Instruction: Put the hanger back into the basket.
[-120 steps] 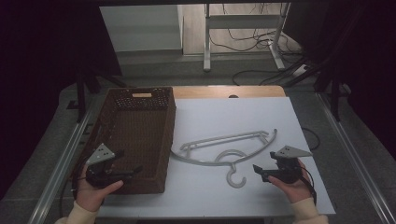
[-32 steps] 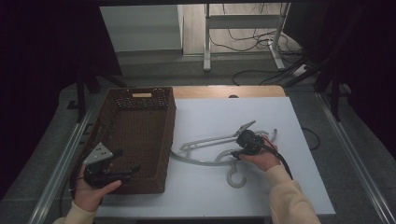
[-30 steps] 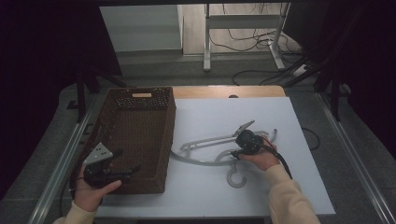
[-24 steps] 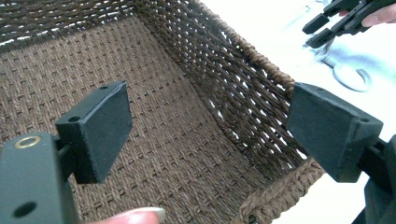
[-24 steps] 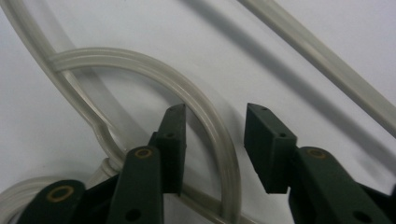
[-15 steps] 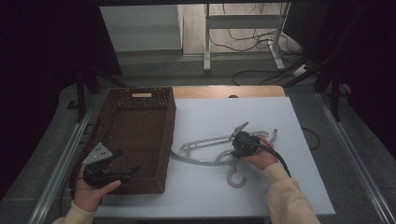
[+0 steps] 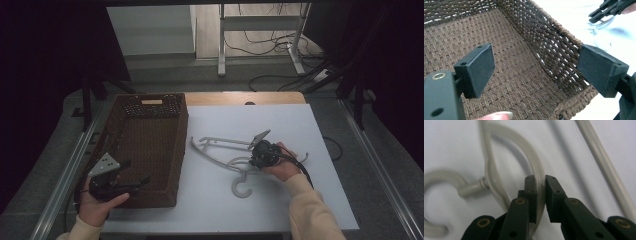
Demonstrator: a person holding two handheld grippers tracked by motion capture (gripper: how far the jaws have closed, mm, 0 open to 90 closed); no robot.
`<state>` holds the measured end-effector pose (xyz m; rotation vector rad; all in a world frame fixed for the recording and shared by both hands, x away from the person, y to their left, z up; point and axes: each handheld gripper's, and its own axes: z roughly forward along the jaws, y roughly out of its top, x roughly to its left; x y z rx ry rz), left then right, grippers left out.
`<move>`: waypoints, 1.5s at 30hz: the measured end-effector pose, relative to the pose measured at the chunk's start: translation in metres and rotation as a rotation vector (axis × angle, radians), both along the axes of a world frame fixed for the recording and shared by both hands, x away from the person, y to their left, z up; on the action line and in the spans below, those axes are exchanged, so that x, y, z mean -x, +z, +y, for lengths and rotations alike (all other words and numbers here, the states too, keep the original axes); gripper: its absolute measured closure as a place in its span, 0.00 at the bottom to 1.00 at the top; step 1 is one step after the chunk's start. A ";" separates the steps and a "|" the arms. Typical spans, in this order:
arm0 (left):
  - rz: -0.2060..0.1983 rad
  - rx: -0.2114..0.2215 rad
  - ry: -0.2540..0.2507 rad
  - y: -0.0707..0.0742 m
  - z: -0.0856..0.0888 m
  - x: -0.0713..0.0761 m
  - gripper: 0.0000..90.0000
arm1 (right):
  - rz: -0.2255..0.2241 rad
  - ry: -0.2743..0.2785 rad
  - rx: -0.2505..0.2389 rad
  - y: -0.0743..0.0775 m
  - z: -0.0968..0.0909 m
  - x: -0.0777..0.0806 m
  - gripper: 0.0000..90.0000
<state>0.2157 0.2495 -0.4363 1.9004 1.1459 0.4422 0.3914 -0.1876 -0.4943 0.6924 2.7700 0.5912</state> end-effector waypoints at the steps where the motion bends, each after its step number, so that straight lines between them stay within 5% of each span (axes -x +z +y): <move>1: 0.000 0.000 0.000 0.000 0.000 0.000 0.16 | 0.002 -0.001 -0.002 0.001 -0.001 0.000 0.89; 23: -0.009 0.001 -0.001 0.002 -0.001 0.001 0.16 | 0.020 -0.097 -0.098 0.020 -0.015 0.002 0.90; 33: -0.023 0.015 -0.013 0.007 -0.006 0.004 0.16 | 0.051 -0.188 -0.267 0.040 -0.028 0.009 0.90; 45: -0.039 0.032 -0.059 0.013 -0.022 0.006 0.16 | 0.104 -0.277 -0.379 0.051 -0.030 0.015 0.90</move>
